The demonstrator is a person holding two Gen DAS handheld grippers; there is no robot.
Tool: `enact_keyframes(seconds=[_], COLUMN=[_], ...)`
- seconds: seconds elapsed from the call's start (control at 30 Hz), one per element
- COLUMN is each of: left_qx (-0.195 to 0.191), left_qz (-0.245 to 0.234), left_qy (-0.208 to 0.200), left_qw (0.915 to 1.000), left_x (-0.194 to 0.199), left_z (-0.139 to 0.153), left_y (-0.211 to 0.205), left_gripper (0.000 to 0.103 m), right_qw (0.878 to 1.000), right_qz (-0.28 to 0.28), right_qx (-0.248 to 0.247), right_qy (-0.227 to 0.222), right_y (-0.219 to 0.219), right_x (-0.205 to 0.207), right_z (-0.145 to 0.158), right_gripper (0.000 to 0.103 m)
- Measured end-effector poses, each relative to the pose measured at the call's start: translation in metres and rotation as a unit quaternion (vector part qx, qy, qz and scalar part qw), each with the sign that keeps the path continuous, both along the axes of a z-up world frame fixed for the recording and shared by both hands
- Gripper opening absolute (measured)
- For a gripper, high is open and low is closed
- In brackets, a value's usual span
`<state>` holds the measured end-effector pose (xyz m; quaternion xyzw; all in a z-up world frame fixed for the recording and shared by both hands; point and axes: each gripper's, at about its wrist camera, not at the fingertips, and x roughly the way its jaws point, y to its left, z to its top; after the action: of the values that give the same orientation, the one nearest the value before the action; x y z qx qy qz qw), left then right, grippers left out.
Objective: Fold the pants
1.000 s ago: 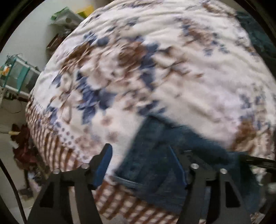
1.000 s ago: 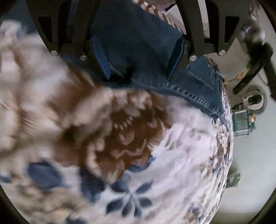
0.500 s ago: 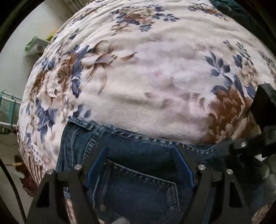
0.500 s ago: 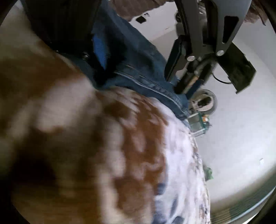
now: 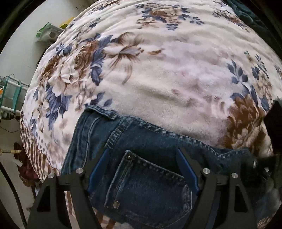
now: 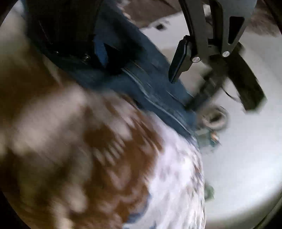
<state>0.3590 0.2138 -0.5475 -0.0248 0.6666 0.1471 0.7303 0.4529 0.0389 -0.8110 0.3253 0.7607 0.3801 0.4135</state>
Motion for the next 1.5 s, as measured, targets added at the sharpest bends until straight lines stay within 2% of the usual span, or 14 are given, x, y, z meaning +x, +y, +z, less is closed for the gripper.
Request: enact_keyframes(seconds=[0.17,0.23,0.37,0.47,0.67,0.8,0.93,1.0,1.1,1.2,1.27,1.37,1.47,1.5], left_qx=[-0.002,0.001,0.008,0.011,-0.001,0.002,-0.029,-0.045,-0.062,-0.059,-0.057,-0.055,-0.054,-0.054], left_qz=[0.0,-0.003,-0.01,-0.014,-0.02,-0.037,-0.05,-0.07,-0.118,-0.174,-0.209,-0.244,-0.267,-0.272], left_qy=[0.004,0.004,0.009,0.012,0.015,-0.007,-0.02,-0.023,-0.026,-0.034,-0.035,-0.025,-0.012,-0.009], left_qw=[1.0,1.0,0.9999,0.9998,0.9997,0.9993,0.9981,0.9963,0.9907,0.9823,0.9756,0.9678,0.962,0.9609], left_x=[-0.002,-0.003,-0.006,-0.007,-0.005,-0.005,-0.004,-0.005,-0.01,-0.02,-0.03,-0.042,-0.053,-0.055], left_z=[-0.002,-0.004,-0.007,-0.008,-0.002,0.015,0.031,0.037,0.053,0.068,0.073,0.067,0.054,0.05], left_y=[0.0,0.0,-0.001,0.001,0.006,-0.003,-0.03,-0.055,-0.104,-0.155,-0.195,-0.246,-0.304,-0.319], left_gripper=[0.077,0.077,0.077,0.077,0.077,0.077,0.077,0.077,0.077,0.077,0.077,0.077,0.077,0.077], right_qw=[0.998,0.998,0.991,0.986,0.98,0.96,0.945,0.94,0.926,0.895,0.865,0.811,0.741,0.729], right_qz=[-0.045,-0.051,-0.062,-0.065,-0.112,-0.152,-0.175,-0.194,-0.259,-0.335,-0.395,-0.48,-0.56,-0.574], right_qx=[0.012,-0.017,-0.109,-0.149,-0.162,-0.229,-0.242,-0.237,-0.247,-0.281,-0.304,-0.336,-0.369,-0.372], right_qy=[0.04,0.028,-0.034,-0.041,0.004,-0.046,-0.131,-0.153,-0.122,-0.085,-0.049,-0.001,0.019,0.025], right_y=[0.008,0.001,-0.021,-0.02,-0.053,-0.115,-0.153,-0.174,-0.219,-0.28,-0.332,-0.419,-0.505,-0.527], right_x=[0.009,0.01,0.012,0.018,0.029,0.033,0.03,0.012,-0.038,-0.1,-0.148,-0.219,-0.284,-0.297], right_z=[-0.004,-0.001,0.026,0.032,0.021,0.047,0.111,0.139,0.161,0.163,0.159,0.148,0.141,0.139], right_gripper=[0.064,0.014,0.013,0.013,0.013,0.022,0.075,0.076,0.077,0.077,0.077,0.077,0.077,0.077])
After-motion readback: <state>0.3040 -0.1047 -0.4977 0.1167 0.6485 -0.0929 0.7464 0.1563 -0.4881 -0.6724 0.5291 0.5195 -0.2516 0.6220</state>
